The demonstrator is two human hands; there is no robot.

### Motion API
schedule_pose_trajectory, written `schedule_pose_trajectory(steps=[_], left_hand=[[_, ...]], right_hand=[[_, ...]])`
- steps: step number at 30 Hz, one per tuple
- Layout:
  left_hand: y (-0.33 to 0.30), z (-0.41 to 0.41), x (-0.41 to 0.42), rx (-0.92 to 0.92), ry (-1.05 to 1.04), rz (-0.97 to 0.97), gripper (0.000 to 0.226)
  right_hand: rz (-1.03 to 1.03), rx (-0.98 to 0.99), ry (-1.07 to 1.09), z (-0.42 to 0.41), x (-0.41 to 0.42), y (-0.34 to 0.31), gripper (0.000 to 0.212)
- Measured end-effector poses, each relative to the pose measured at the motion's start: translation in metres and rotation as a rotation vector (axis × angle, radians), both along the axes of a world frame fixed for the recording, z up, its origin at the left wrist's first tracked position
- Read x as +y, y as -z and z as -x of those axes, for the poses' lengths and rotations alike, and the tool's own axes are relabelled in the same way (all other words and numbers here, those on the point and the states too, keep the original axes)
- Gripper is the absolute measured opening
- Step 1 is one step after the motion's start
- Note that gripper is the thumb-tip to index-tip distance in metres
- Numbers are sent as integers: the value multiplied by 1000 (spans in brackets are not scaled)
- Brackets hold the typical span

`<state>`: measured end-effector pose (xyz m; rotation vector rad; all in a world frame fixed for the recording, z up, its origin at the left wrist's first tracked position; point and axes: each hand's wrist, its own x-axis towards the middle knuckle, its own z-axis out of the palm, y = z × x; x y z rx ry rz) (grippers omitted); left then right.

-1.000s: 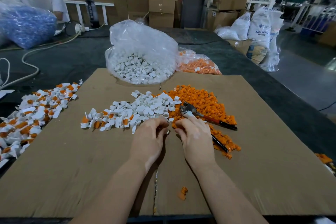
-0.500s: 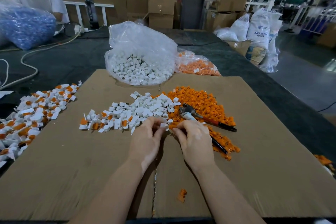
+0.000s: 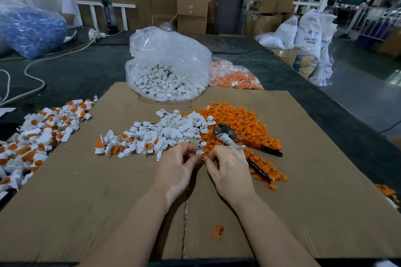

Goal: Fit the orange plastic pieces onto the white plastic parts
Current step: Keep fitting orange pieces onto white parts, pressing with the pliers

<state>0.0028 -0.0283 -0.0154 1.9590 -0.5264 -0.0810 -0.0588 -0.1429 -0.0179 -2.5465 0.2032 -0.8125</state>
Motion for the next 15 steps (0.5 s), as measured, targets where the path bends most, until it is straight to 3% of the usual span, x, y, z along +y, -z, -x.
schedule_pose_trajectory(steps=[10, 15], left_hand=[[3, 0, 0, -36, 64, -50, 3], [2, -3, 0, 76, 5, 51, 15]], right_hand=[[-50, 36, -53, 0, -2, 0, 26], [-80, 40, -48, 0, -3, 1, 14]])
